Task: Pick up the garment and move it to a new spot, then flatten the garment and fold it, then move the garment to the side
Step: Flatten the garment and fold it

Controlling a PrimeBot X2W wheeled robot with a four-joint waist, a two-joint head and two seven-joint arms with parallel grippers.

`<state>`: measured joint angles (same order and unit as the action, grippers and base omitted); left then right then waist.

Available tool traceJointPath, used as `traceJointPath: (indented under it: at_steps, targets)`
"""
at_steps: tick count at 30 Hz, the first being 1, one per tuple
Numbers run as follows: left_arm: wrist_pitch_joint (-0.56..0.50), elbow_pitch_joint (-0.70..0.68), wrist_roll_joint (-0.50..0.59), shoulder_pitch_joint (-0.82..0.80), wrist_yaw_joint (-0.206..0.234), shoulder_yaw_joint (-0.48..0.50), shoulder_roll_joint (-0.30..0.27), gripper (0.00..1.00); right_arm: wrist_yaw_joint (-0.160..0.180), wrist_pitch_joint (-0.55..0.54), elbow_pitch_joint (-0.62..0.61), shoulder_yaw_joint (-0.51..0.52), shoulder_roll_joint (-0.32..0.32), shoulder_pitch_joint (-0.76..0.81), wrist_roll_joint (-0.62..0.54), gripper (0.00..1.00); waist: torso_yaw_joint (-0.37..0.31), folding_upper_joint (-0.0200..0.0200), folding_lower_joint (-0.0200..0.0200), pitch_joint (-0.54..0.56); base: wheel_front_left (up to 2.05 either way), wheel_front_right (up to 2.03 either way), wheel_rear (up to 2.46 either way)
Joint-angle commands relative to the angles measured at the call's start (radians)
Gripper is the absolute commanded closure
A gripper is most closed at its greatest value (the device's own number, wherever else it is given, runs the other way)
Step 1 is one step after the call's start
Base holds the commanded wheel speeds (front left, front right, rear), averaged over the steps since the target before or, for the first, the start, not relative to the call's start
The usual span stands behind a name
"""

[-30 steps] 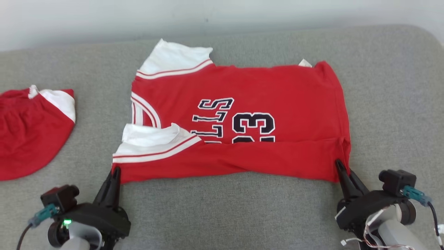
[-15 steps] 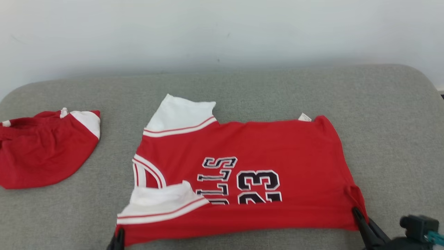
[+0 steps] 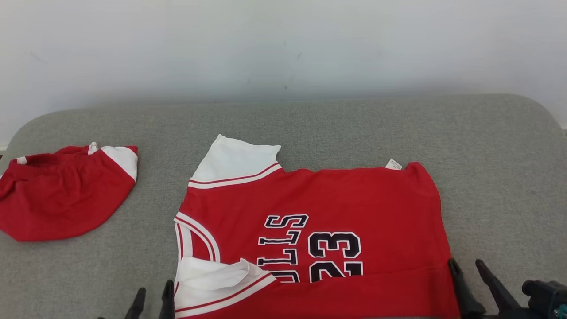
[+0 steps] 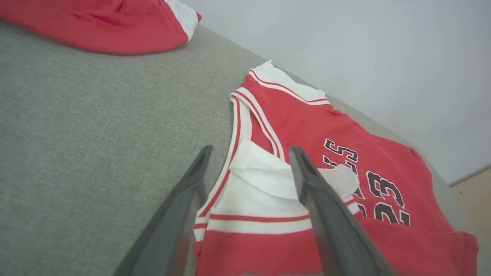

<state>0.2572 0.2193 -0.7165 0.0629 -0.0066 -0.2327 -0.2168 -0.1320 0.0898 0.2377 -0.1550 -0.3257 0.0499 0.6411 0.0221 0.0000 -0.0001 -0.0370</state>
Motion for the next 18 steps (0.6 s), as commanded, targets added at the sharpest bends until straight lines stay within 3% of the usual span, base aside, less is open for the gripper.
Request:
traceJointPath:
  at_steps: [1, 10, 18]
  targets:
    - [0.006, -0.007, 0.021, -0.02, -0.001, 0.017, 0.005, 0.0, 0.003, 0.016, -0.021, 0.016, 0.015, -0.011, -0.027, 0.0, -0.006, 0.0, 0.0001, 0.005, 0.0, 0.0, 0.0]
    - [0.008, -0.084, 0.195, -0.086, -0.01, 0.162, 0.03, 0.0, 0.003, 0.111, -0.117, 0.068, 0.106, -0.045, -0.196, 0.0, -0.02, 0.0, 0.0001, 0.009, 0.0, 0.0, 0.0]
    - [0.008, -0.138, 0.376, -0.079, -0.02, 0.227, 0.049, 0.0, 0.003, 0.157, -0.145, 0.067, 0.152, -0.048, -0.323, 0.0, -0.025, 0.0, 0.0001, 0.003, 0.0, 0.0, 0.0]
